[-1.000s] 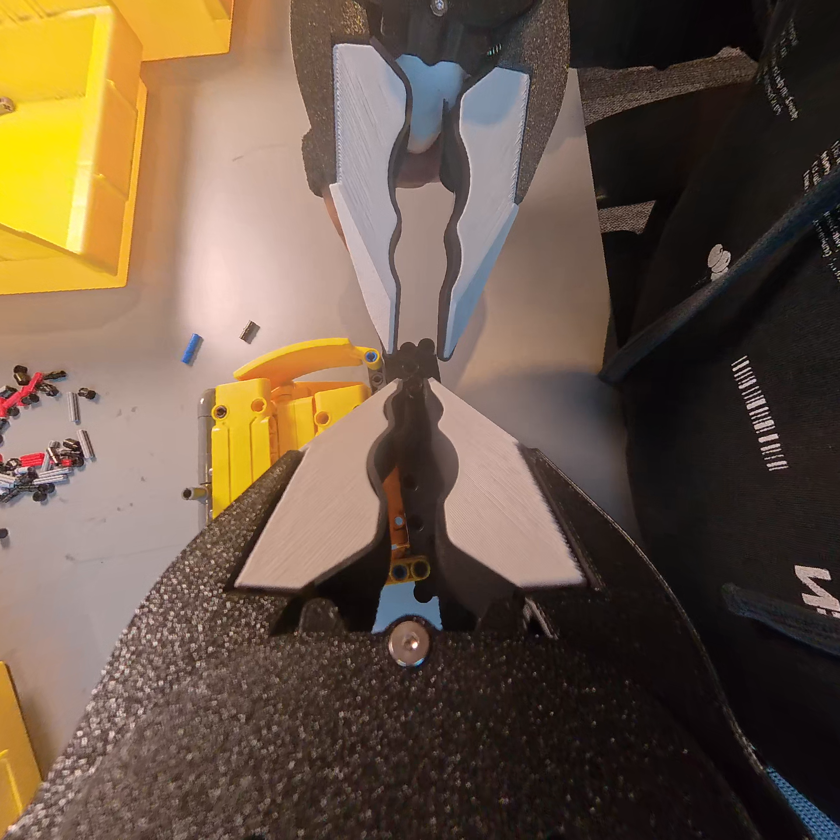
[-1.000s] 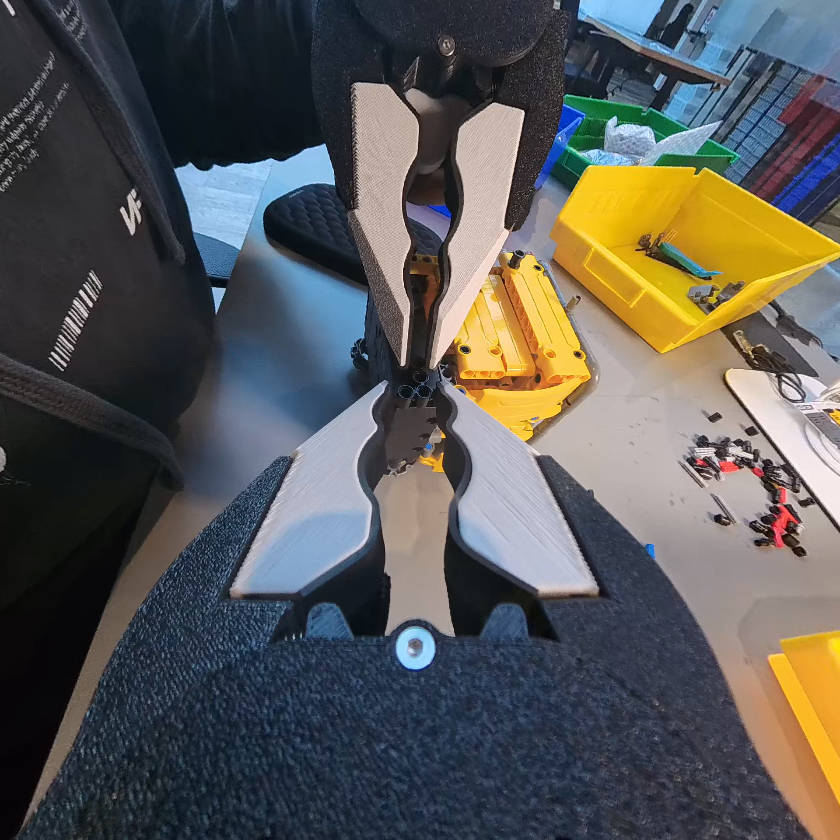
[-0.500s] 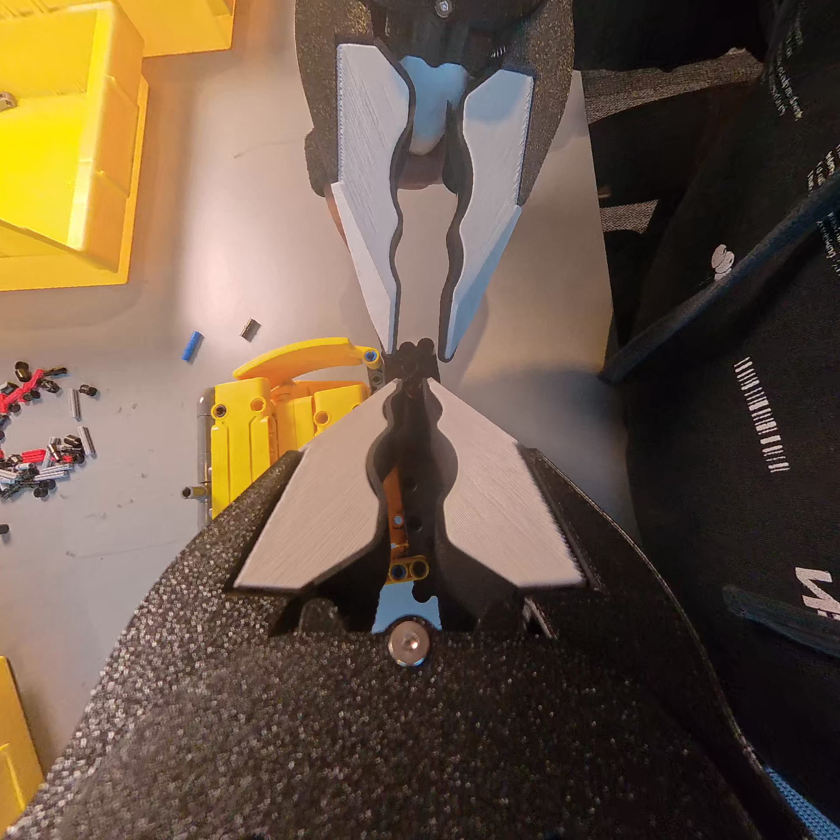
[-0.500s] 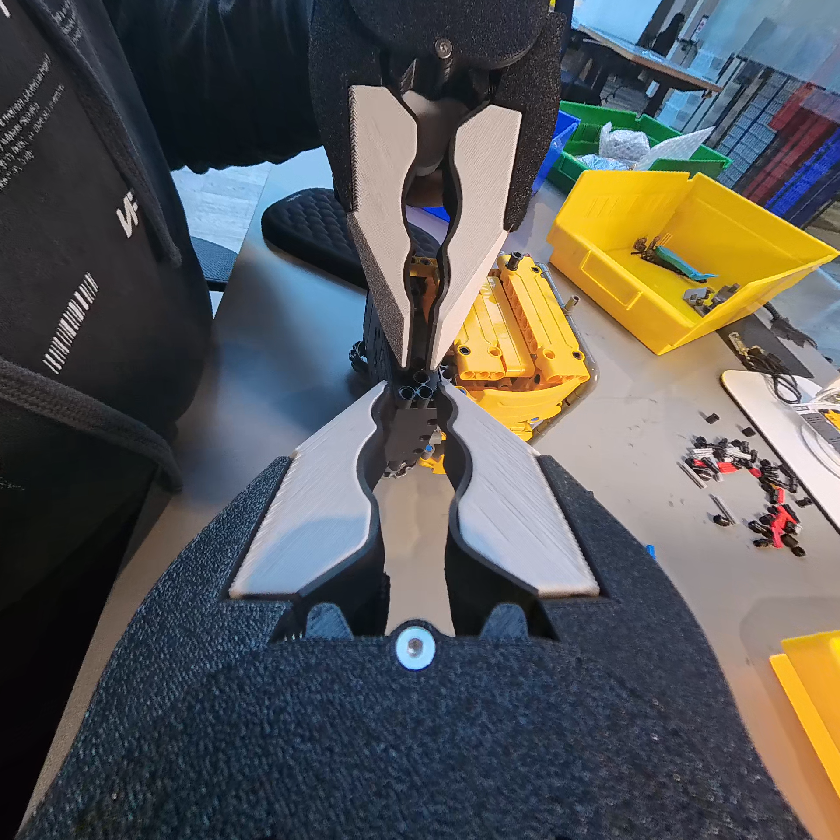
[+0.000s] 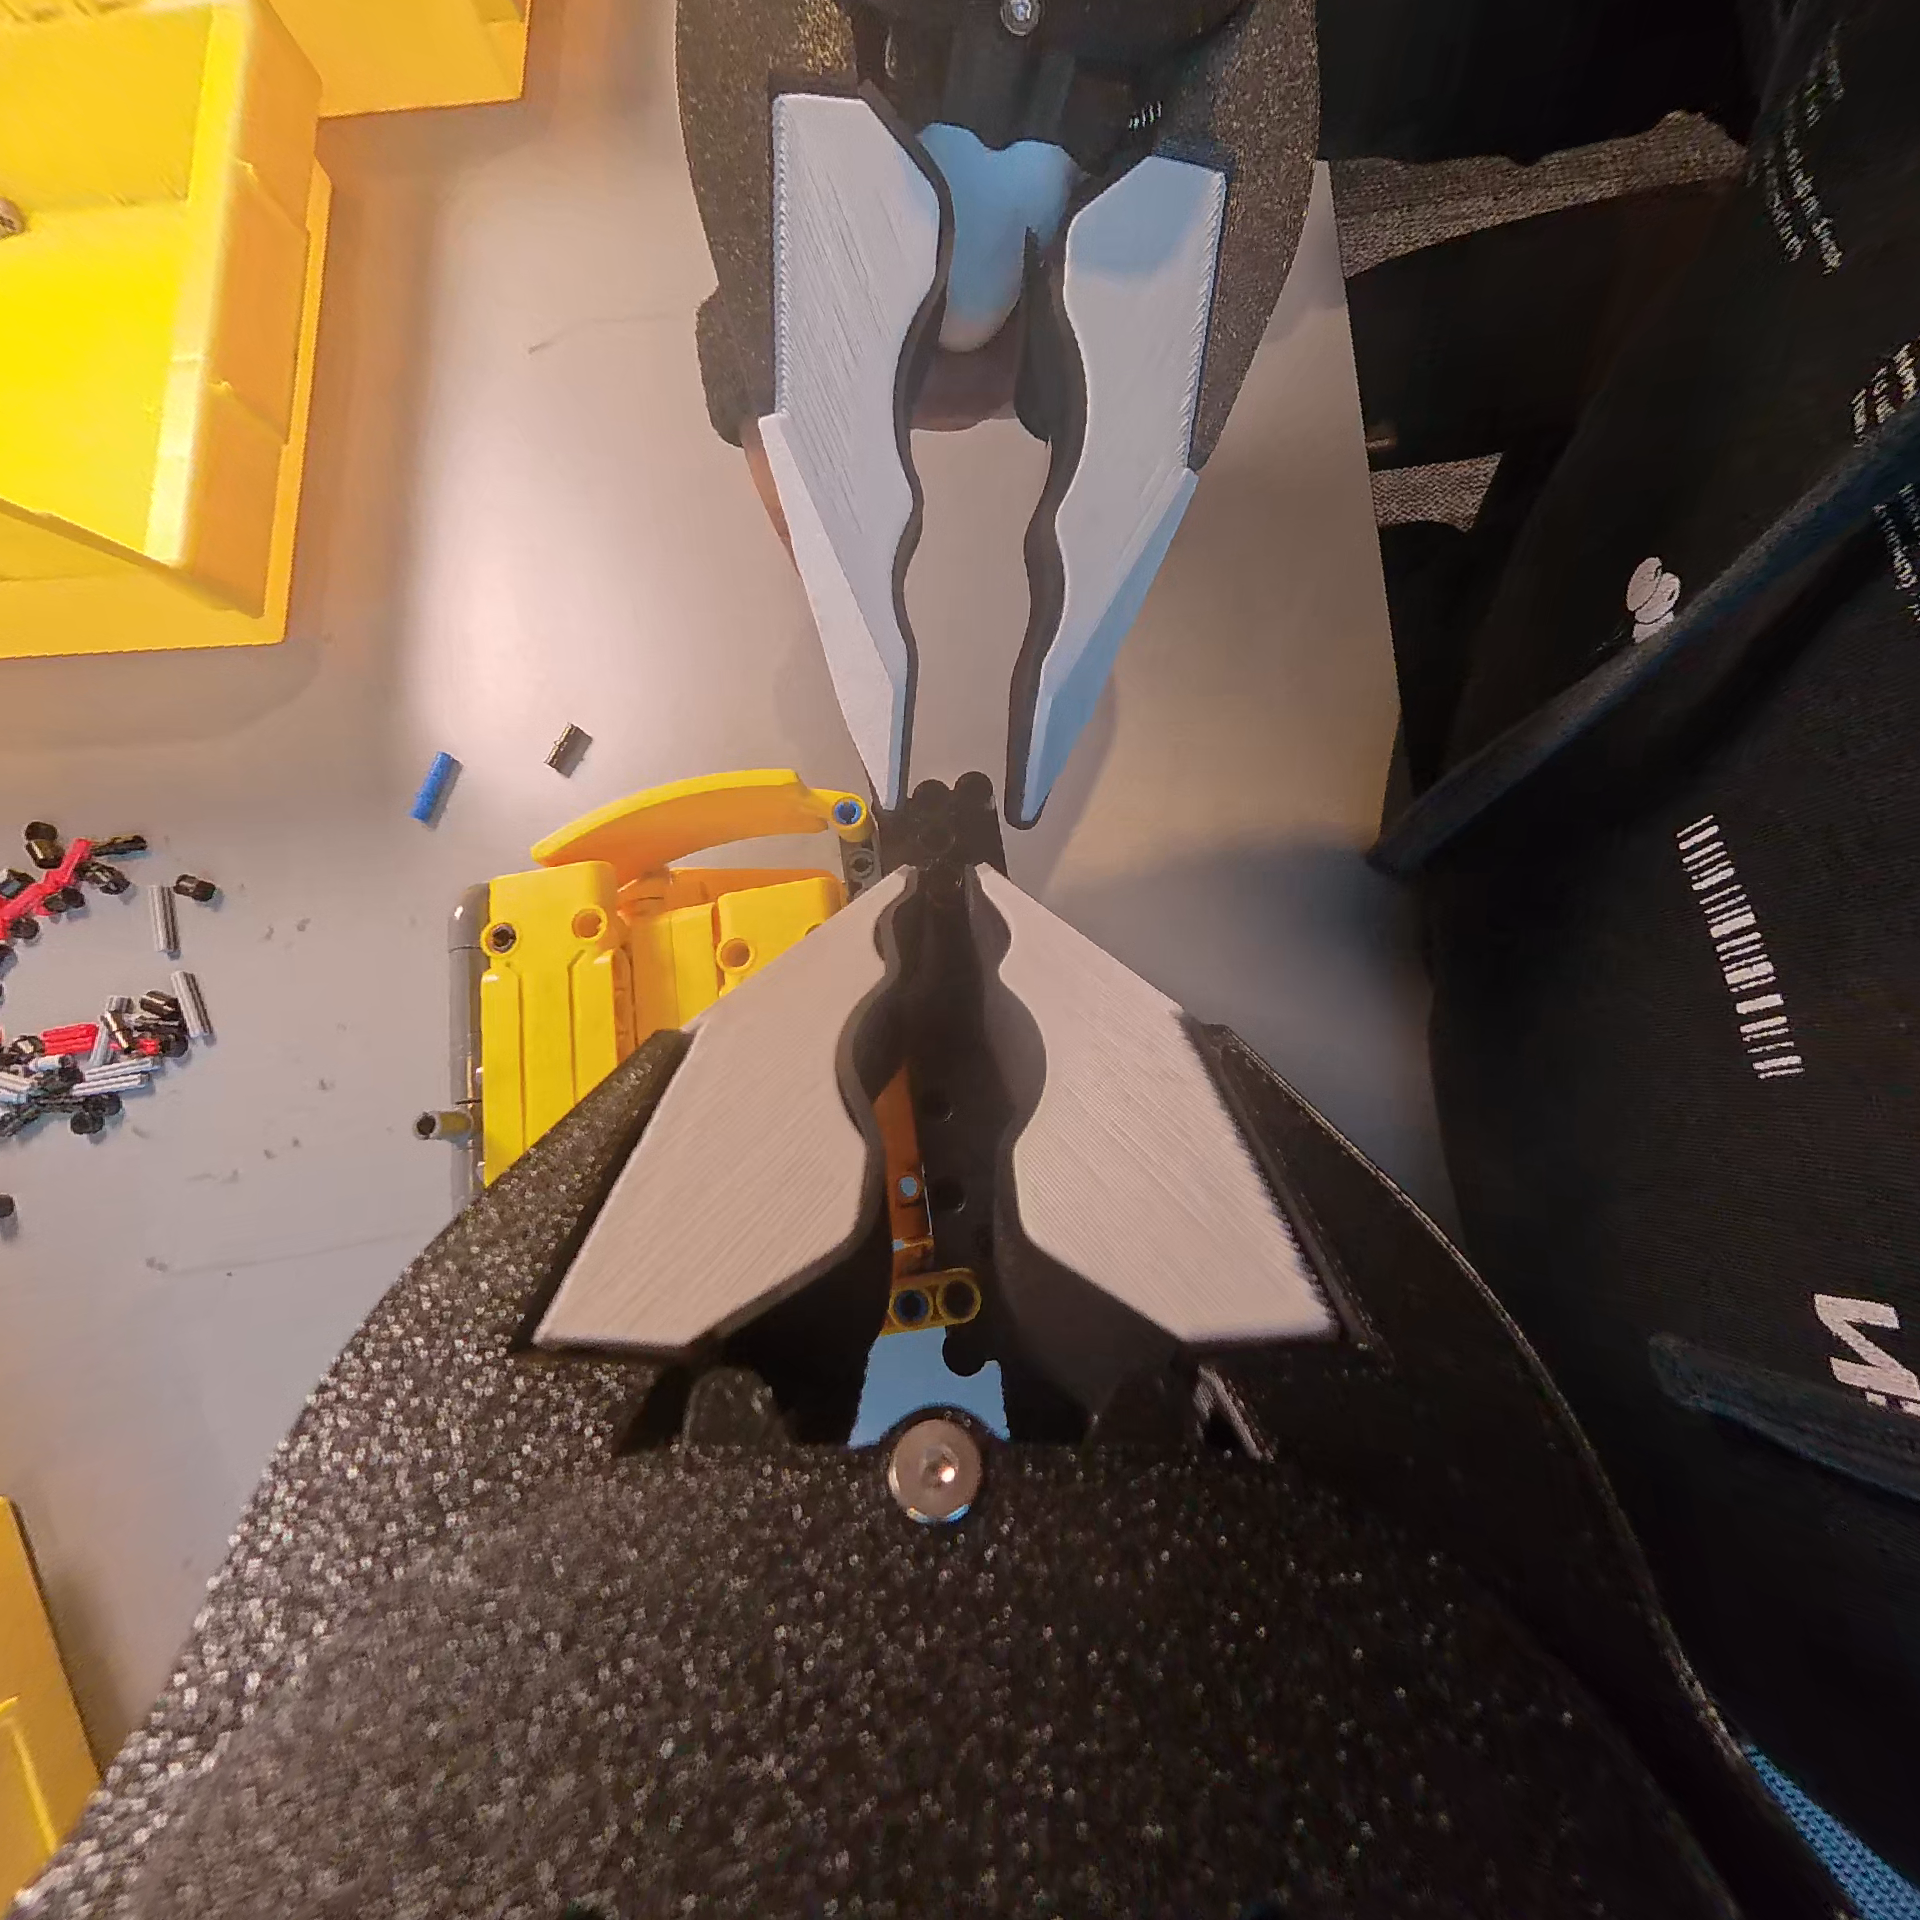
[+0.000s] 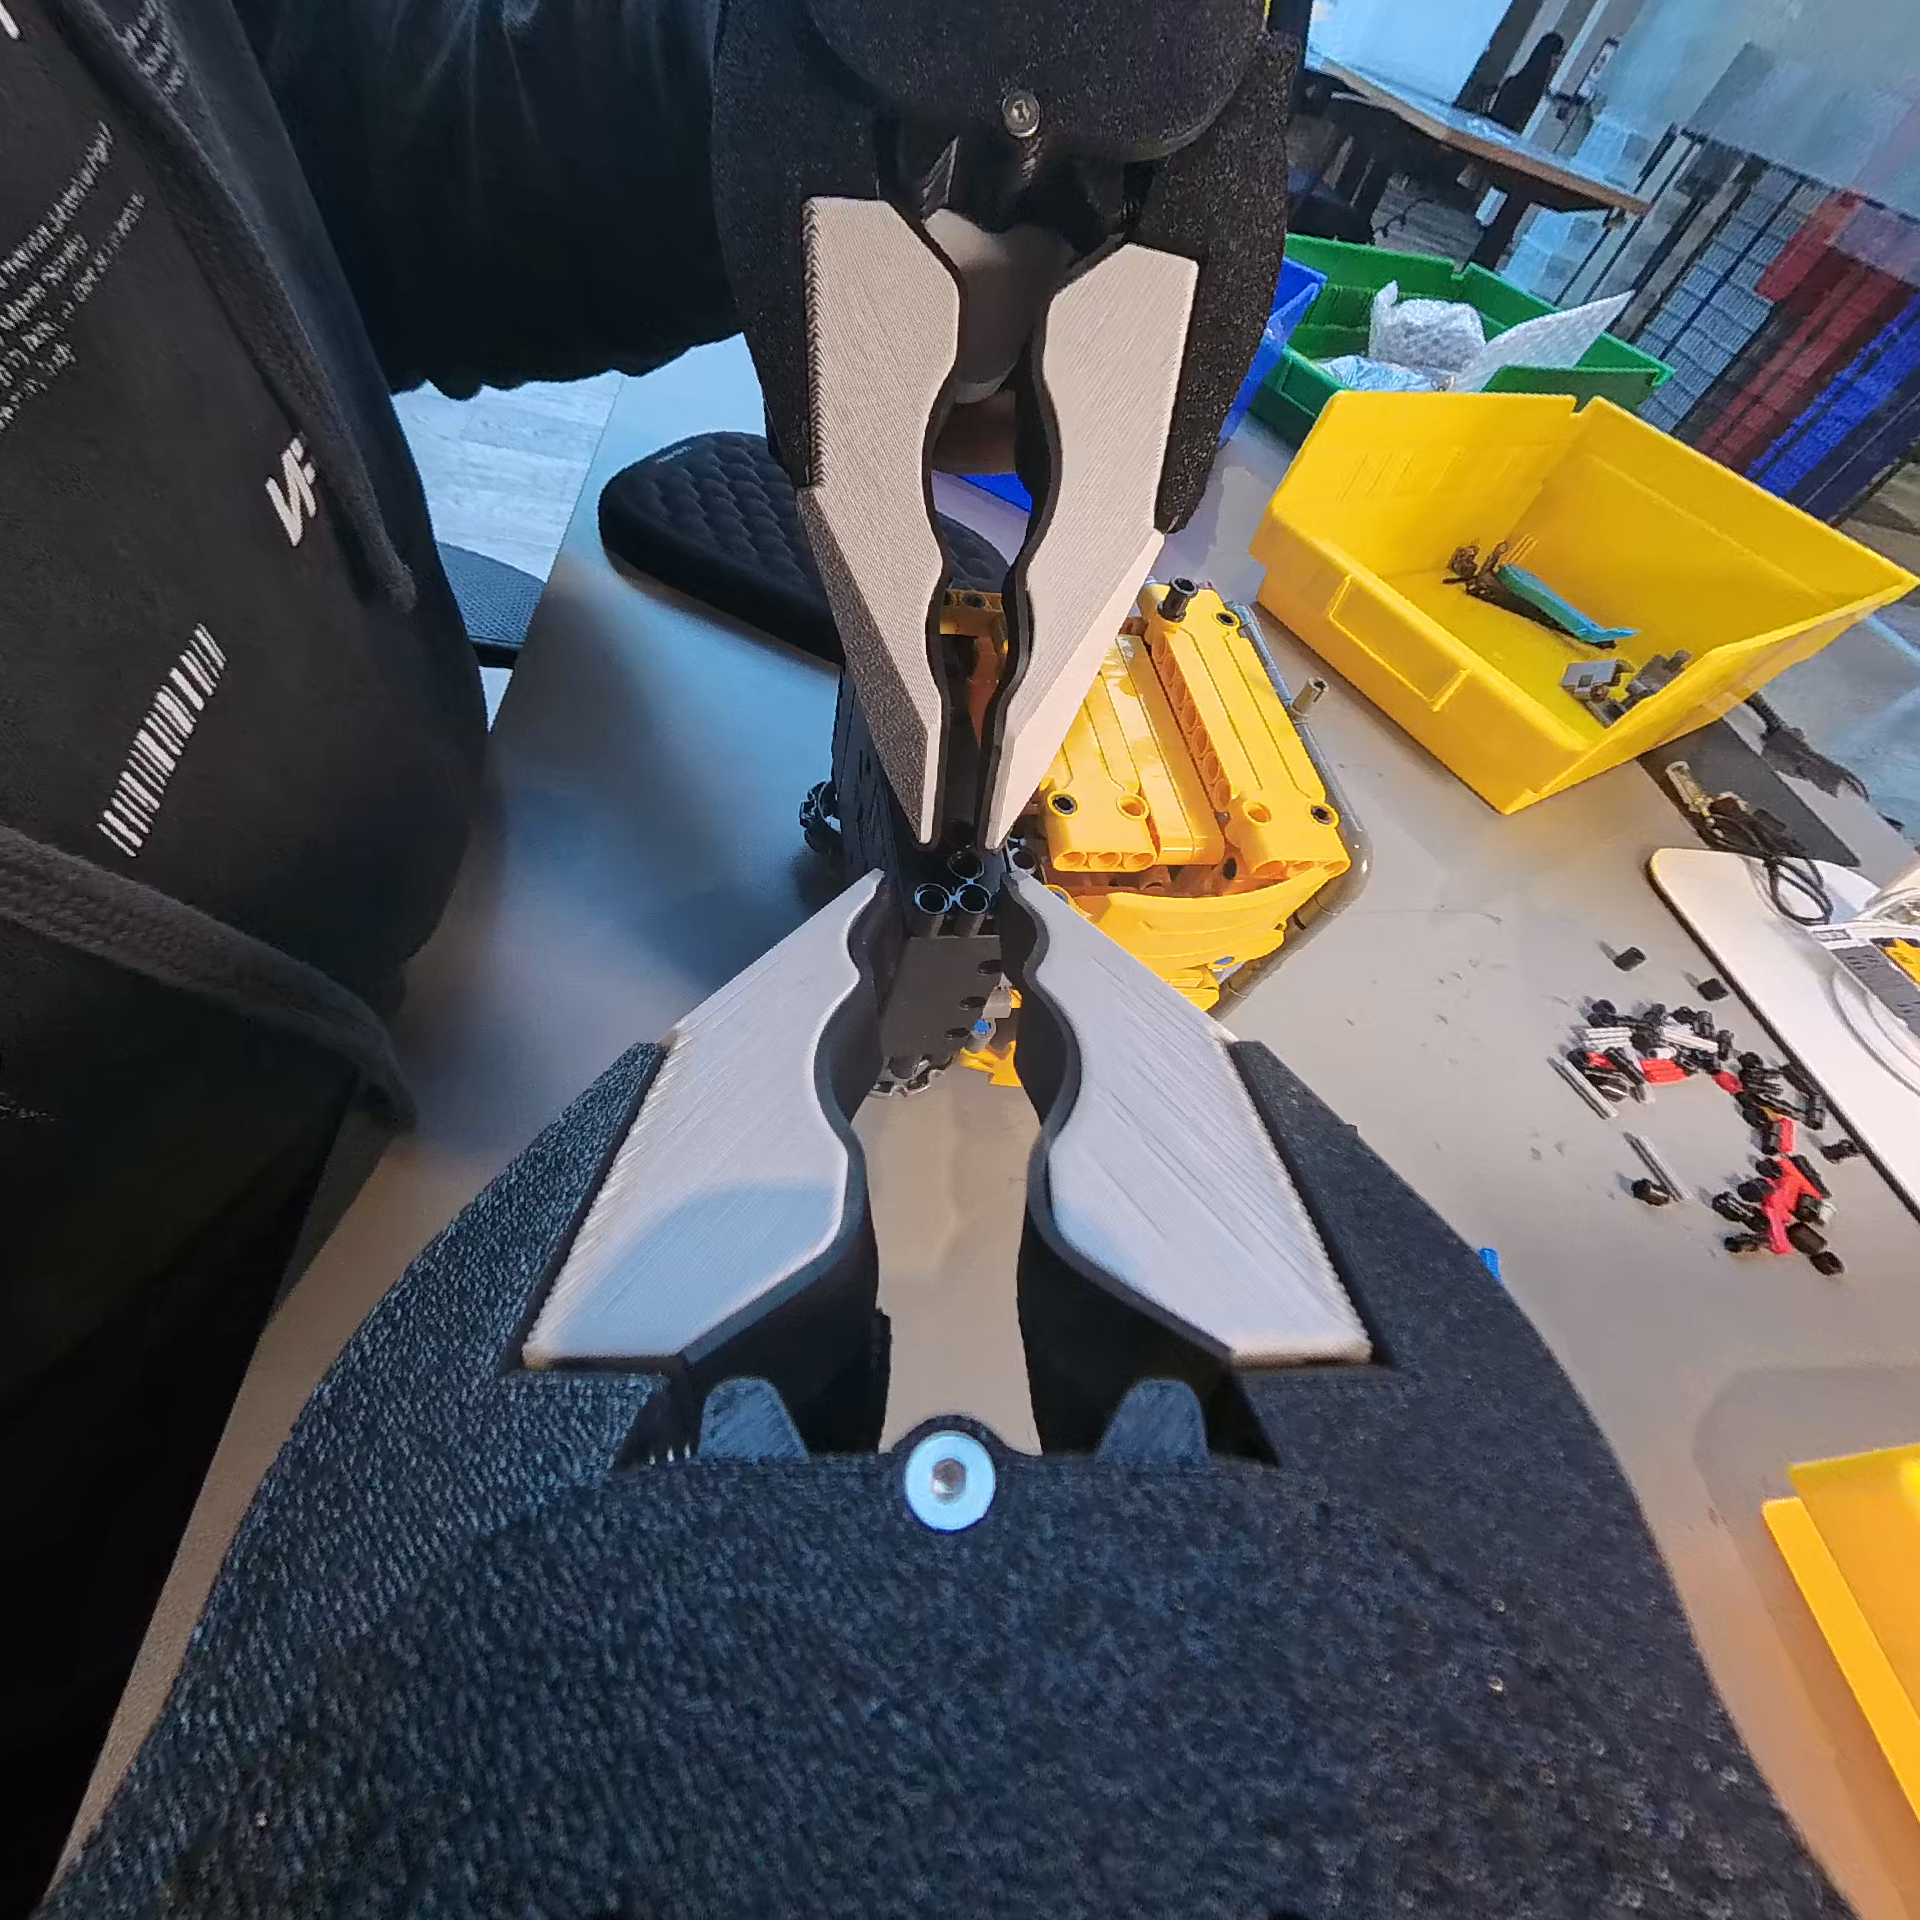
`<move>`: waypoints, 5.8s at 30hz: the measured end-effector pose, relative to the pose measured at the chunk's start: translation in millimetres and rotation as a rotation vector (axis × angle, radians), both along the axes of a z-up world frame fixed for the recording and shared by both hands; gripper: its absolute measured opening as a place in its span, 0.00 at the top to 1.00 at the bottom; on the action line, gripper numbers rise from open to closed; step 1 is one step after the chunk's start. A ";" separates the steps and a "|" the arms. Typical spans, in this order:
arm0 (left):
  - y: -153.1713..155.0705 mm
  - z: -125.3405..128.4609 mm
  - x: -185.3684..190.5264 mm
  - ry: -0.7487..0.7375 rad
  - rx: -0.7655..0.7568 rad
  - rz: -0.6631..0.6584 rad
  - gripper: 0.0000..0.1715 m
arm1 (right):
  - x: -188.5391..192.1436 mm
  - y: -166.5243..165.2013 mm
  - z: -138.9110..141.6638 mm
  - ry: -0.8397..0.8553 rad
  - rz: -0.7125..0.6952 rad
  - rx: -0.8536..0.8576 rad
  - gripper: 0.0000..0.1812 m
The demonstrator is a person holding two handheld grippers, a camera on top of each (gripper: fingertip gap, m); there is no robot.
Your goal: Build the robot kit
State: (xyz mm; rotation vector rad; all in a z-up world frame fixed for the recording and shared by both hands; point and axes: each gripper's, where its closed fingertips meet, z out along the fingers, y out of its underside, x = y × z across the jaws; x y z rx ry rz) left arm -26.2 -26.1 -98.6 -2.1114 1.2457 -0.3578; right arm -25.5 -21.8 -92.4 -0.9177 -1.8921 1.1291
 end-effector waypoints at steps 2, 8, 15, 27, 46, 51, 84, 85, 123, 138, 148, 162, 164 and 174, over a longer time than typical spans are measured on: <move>0.0 -0.1 -0.1 -0.002 -0.001 0.001 0.97 | 0.0 -0.2 0.0 0.001 0.000 -0.001 0.90; 1.4 0.0 -0.7 -0.010 0.005 0.003 0.97 | -0.1 0.7 0.3 0.003 -0.008 -0.003 0.89; 3.0 0.1 -1.8 -0.010 0.020 0.004 0.98 | -0.4 2.9 3.8 0.013 -0.024 -0.008 0.89; 3.9 3.6 -1.6 -0.028 0.091 -0.019 0.97 | -4.7 5.8 0.4 -0.028 -0.034 0.007 0.87; 16.2 70.2 -108.4 -0.561 0.312 0.414 0.76 | 54.1 123.5 -89.7 -0.380 -0.391 0.195 0.87; 11.8 54.2 -134.6 -0.567 0.321 0.507 0.77 | 40.2 129.6 -83.8 -0.408 -0.351 0.216 0.80; 37.5 128.5 -6.8 -0.845 0.418 0.267 0.90 | -18.3 42.6 145.4 0.565 0.024 -1.152 0.99; 36.5 130.5 -4.7 -0.855 0.411 0.256 0.91 | -20.3 39.2 143.6 0.568 0.026 -1.157 0.99; -3.1 40.8 -39.7 -0.340 0.263 0.136 0.81 | -18.8 6.0 45.7 -0.166 0.049 -0.153 0.98; -36.1 -13.4 -68.6 -0.455 0.220 0.386 0.70 | -15.8 -2.6 19.1 -0.323 0.114 -0.150 0.98; -33.8 -17.2 -66.9 -0.422 0.211 0.344 0.84 | -13.4 -5.0 17.1 -0.383 0.171 -0.040 0.98; -34.6 -19.0 -67.1 -0.405 0.217 0.346 0.84 | -14.7 -10.0 14.3 -0.478 0.204 0.100 0.98; -35.1 -19.4 -67.2 -0.410 0.215 0.348 0.84 | -14.8 -11.1 14.3 -0.473 0.208 0.073 0.98; -35.5 -19.8 -67.4 -0.422 0.202 0.346 0.84 | -17.4 -16.2 12.4 -0.448 0.210 0.101 0.98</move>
